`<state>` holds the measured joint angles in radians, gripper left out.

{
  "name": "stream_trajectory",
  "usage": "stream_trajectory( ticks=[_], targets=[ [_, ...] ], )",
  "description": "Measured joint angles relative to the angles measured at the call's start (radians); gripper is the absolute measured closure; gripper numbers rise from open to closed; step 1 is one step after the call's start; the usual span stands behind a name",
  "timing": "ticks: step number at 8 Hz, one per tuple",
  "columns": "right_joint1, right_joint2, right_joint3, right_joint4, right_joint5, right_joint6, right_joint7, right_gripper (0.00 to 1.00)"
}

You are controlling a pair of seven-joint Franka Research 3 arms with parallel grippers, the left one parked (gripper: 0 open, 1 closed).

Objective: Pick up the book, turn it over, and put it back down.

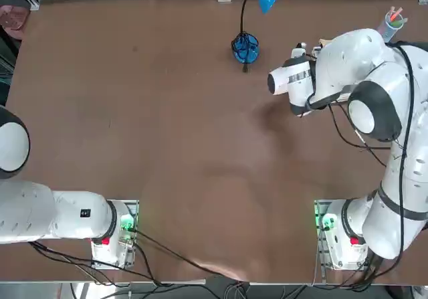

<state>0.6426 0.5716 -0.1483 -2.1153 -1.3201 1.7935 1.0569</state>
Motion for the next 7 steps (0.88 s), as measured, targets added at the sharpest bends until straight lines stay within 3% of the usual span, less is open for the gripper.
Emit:
stream_trajectory(
  ticks=[7],
  targets=[
    [0.001, 0.042, 0.000, 0.027, 0.000, -0.007, 0.053, 0.88]
  ],
)
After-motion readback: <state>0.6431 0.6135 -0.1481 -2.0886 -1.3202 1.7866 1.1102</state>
